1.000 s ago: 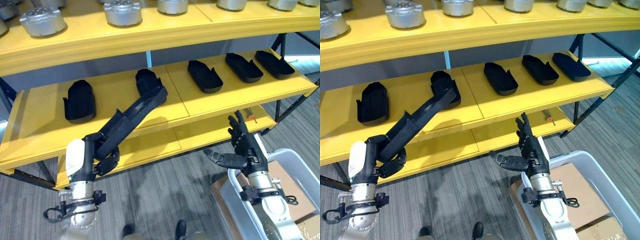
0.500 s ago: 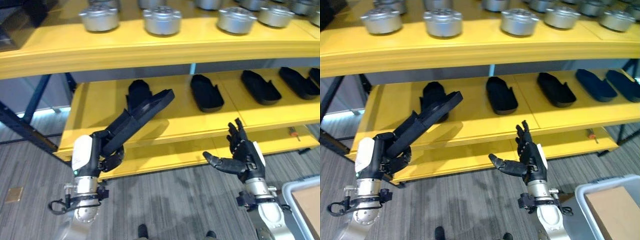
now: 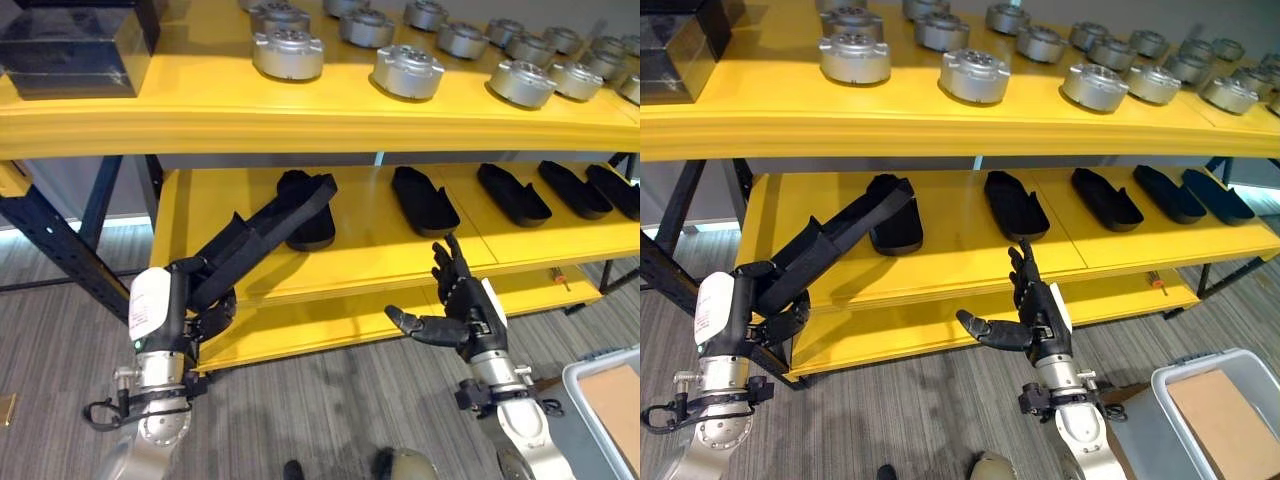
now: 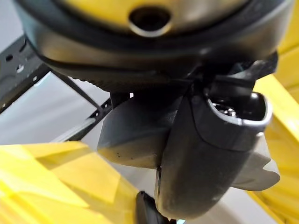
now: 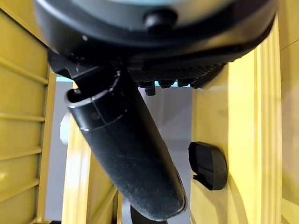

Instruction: Move parts from the plastic box to the shelf.

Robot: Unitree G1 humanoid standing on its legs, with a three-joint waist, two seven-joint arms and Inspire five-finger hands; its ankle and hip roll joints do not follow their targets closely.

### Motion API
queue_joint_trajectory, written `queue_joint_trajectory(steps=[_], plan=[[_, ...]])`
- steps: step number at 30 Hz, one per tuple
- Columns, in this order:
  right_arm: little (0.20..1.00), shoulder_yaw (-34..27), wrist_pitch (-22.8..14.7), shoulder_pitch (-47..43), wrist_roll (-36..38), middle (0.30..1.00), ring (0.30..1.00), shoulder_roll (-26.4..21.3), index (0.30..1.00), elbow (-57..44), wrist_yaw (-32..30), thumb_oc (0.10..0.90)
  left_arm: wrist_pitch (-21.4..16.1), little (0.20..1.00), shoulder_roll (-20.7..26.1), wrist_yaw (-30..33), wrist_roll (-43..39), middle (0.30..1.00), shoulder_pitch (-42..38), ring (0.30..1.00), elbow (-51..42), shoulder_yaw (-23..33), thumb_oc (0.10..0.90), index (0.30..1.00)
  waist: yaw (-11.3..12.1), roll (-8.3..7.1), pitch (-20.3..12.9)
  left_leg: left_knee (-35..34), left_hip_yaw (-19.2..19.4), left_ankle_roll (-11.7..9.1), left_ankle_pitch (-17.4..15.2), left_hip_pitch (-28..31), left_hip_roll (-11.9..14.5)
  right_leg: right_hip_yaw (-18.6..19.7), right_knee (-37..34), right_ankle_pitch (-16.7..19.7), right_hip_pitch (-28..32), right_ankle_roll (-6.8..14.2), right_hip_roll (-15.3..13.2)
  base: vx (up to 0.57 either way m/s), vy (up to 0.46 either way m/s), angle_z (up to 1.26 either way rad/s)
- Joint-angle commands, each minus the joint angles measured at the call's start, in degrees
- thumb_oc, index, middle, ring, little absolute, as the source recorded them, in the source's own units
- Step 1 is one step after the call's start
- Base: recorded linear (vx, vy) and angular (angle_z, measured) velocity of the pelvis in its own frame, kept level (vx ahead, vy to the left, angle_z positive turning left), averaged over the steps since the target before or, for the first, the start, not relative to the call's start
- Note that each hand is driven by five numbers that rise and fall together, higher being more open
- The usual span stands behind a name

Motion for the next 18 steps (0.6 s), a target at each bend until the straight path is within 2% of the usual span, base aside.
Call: queue_joint_trajectory(steps=[1,2,3,7,11,14,16,18], plan=[[1.0,-3.0,-6.2,-5.5,1.6,1.0,1.0,-2.5,1.0,-5.3,-0.2,0.9,-5.5,0.3,0.2,2.8,-0.1,0.3,-6.6,0.3,-7.9,2.3,0.4,0.3,-1.3,0.91,-1.9,-0.5,-4.1,-1.8,-3.1,2.2,2.5,7.0,-13.0,5.8,5.3,-0.5,3.6,0.14,-0.124,0.27],[1.0,-3.1,-6.4,-5.2,1.7,1.0,1.0,-2.6,1.0,-5.3,-0.2,0.9,-5.7,0.3,-0.1,2.7,0.0,0.3,-6.7,0.3,-7.9,1.7,0.4,0.3,-1.5,0.82,-2.3,-0.5,-4.0,-2.2,-3.1,2.2,2.6,8.0,-15.1,5.8,6.6,-0.8,4.7,0.16,-0.152,0.43],[1.0,-3.9,-6.5,-4.6,2.4,1.0,1.0,-3.0,1.0,-5.9,-0.3,0.9,-6.1,0.3,-0.6,2.4,-0.2,0.3,-5.9,0.3,-8.4,1.7,0.4,0.3,-1.2,0.87,-3.6,-0.5,-3.3,-2.6,-2.7,1.9,3.0,6.7,-18.1,6.3,8.5,-1.1,4.7,0.16,-0.151,0.47],[1.0,-4.8,-6.7,-3.6,2.9,1.0,1.0,-3.4,1.0,-5.9,-0.4,0.9,-6.5,0.3,-0.8,1.4,-1.6,0.3,-5.1,0.3,-8.9,1.2,0.4,0.3,-1.4,1.16,-5.1,-0.3,-3.0,-4.0,-2.2,1.9,4.3,5.9,-23.0,6.2,12.2,-1.7,5.9,0.1,-0.127,0.14],[1.0,-5.3,-6.8,-2.7,2.8,1.0,1.0,-4.0,1.0,-6.4,-0.1,0.9,-6.3,0.3,-1.0,1.2,-1.9,0.3,-4.8,0.3,-9.2,1.1,0.4,0.3,-1.7,1.34,-5.4,-0.1,-3.2,-4.9,-2.0,2.4,5.1,5.6,-24.4,5.8,14.4,-2.3,6.5,0.07,-0.114,0.09],[1.0,-5.3,-6.9,-2.8,3.4,1.0,1.0,-4.1,1.0,-6.3,0.0,0.9,-6.4,0.3,-1.1,1.0,-2.5,0.3,-5.3,0.3,-9.1,0.8,0.4,0.3,-1.7,1.21,-5.0,2.9,-3.7,-5.8,-2.6,1.4,6.0,5.3,-24.6,5.1,15.2,-3.1,6.7,0.03,-0.135,0.01],[1.0,-5.2,-7.2,-3.4,4.1,1.0,1.0,-4.4,1.0,-6.3,0.1,0.9,-6.5,0.3,-1.0,1.0,-2.9,0.3,-6.2,0.3,-9.1,0.6,0.4,0.3,-1.7,0.86,-3.9,9.3,-4.1,-7.0,-3.4,-1.6,7.0,5.0,-24.2,4.6,15.4,-4.0,6.7,-0.05,-0.147,0.12],[1.0,-4.7,-7.4,-3.9,4.6,1.0,1.0,-5.2,1.0,-6.4,0.2,0.9,-6.5,0.3,-1.6,1.4,-4.0,0.3,-7.6,0.3,-9.1,0.6,0.4,0.3,-1.2,0.61,-2.0,20.3,-5.3,-9.0,-2.0,-6.5,7.6,4.5,-24.3,3.8,16.5,-5.5,6.9,-0.05,-0.182,0.32]])
